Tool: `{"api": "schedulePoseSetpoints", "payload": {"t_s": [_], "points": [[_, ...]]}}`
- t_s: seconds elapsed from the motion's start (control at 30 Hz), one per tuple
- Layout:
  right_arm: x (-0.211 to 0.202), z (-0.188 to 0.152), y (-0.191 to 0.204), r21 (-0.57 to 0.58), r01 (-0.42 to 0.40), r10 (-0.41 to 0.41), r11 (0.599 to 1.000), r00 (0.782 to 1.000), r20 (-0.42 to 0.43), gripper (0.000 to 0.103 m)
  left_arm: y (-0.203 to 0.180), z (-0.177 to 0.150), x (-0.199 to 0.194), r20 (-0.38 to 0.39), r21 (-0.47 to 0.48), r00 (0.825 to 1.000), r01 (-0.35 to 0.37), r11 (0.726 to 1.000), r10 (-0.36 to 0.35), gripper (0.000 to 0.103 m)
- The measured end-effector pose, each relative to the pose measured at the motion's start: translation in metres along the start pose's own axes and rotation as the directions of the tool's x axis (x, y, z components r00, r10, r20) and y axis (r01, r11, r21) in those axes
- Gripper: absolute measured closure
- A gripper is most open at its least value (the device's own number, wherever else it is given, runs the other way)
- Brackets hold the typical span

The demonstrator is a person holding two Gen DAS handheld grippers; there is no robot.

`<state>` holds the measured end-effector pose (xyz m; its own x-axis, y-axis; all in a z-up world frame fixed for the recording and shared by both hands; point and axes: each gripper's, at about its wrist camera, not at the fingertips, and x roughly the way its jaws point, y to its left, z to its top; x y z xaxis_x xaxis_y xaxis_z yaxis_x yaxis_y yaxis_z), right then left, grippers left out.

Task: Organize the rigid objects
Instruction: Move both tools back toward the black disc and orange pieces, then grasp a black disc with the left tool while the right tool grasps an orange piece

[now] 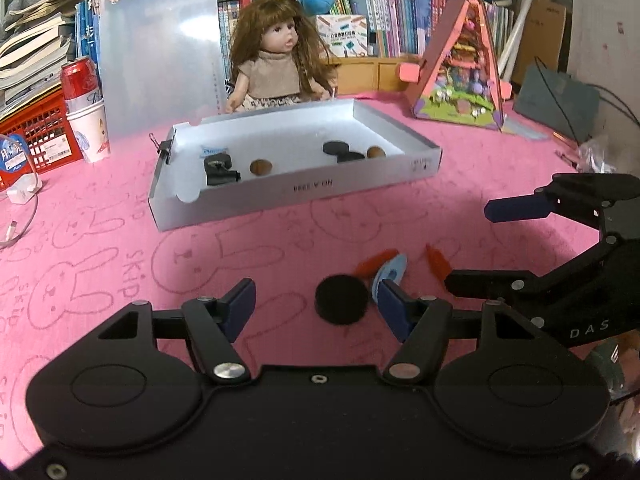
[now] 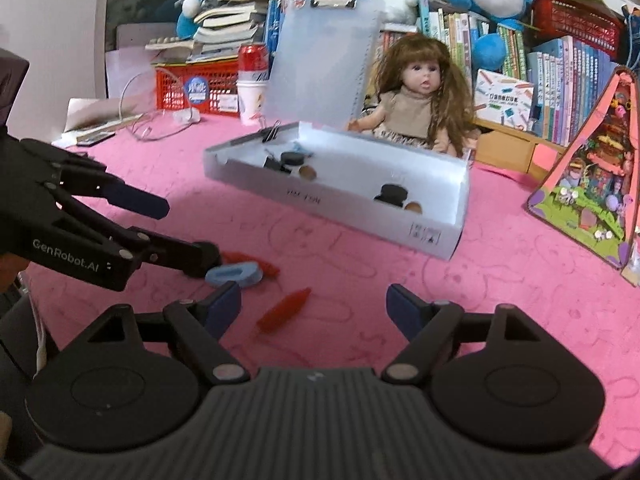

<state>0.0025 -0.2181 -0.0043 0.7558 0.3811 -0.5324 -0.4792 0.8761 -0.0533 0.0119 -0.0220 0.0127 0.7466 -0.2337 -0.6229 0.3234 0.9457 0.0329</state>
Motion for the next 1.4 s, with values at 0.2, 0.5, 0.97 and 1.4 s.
{"api": "schedulePoseSetpoints", "payload": {"t_s": [0.2,0.5,0.97,1.4], "points": [[0.005,-0.006,0.004,0.013,0.020,-0.020,1.000,1.000,-0.012,0.015,0.000,-0.006,0.007,-0.039,-0.017,0.999,0.014,1.000,-0.014,0.060],[0.007,-0.009,-0.001,0.003,0.123,-0.123,0.992,0.992,-0.017,0.015,0.004,-0.004,0.011,-0.024,-0.027,0.998,-0.050,0.998,0.050,0.058],[-0.002,-0.003,-0.015,0.101,0.179,-0.178,0.979,0.984,-0.026,0.016,0.010,0.003,0.015,-0.001,-0.048,0.997,-0.081,0.996,0.081,0.058],[0.008,0.001,0.013,0.336,0.170,-0.162,0.926,0.985,-0.053,0.053,0.009,0.010,0.031,0.020,-0.128,0.998,-0.050,0.990,0.053,0.073]]}}
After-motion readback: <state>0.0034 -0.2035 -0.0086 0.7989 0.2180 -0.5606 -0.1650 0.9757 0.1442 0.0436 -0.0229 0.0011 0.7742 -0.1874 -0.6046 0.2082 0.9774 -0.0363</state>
